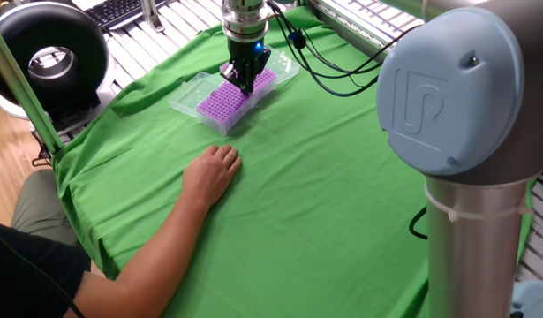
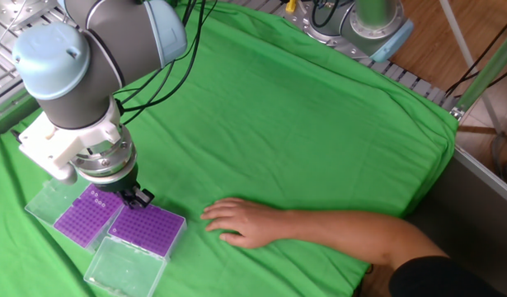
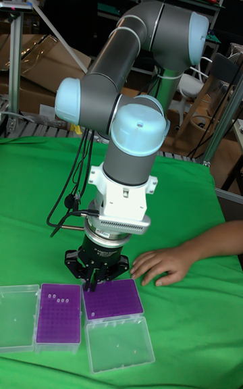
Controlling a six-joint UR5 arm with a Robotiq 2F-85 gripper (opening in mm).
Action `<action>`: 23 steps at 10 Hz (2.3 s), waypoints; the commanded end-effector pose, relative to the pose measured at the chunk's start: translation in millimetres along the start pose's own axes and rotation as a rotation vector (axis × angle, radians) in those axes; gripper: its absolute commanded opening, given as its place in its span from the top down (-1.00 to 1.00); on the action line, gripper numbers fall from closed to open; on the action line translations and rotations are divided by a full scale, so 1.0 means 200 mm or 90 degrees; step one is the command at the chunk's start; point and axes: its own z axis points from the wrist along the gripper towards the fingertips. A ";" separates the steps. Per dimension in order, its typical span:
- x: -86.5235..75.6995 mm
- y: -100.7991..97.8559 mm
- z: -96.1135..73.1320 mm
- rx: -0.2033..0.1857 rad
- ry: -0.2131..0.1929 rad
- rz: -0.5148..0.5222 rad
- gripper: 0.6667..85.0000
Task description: Insert a small pipette tip into the holder for small pipette tips
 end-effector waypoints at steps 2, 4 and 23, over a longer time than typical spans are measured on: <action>-0.01 0.01 0.00 -0.007 -0.003 0.004 0.58; -0.01 0.01 0.00 -0.007 -0.004 0.003 0.58; 0.03 -0.02 -0.15 0.016 0.054 0.026 0.99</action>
